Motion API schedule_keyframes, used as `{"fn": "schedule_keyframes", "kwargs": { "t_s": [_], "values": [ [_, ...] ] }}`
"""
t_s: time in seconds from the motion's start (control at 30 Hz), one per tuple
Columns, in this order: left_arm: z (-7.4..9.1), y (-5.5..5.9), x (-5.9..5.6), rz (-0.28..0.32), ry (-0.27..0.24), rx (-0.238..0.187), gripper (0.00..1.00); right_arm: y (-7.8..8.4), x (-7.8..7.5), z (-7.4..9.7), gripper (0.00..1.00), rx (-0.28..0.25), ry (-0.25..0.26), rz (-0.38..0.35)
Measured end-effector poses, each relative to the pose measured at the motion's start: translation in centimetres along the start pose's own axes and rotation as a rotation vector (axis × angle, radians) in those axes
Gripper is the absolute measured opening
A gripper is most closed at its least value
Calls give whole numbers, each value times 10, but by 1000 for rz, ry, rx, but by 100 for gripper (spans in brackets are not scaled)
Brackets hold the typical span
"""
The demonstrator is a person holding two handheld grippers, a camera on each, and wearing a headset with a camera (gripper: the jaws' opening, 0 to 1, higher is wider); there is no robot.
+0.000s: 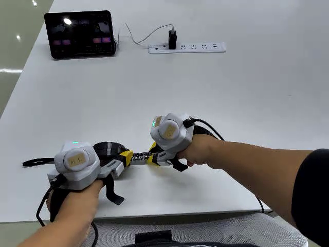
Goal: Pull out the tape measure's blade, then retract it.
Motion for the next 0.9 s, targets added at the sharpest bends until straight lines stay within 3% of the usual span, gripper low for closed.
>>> {"fn": "schedule_keyframes", "kwargs": {
  "t_s": [0.9],
  "values": [
    [1, 2, 2, 17, 2, 2, 57, -7, 4, -6, 11, -11, -7, -7]
  ]
}}
Point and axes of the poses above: the centre of the closed fingertips' face, and the gripper's own axes: z roughly backward along the fingers, x roughly to its left, y roughly out of its underside, the point moved 3 cm from there along z, roughly backward along the fingers, and after that the axes turned 8 degrees about -y, right-handed, at the moved point
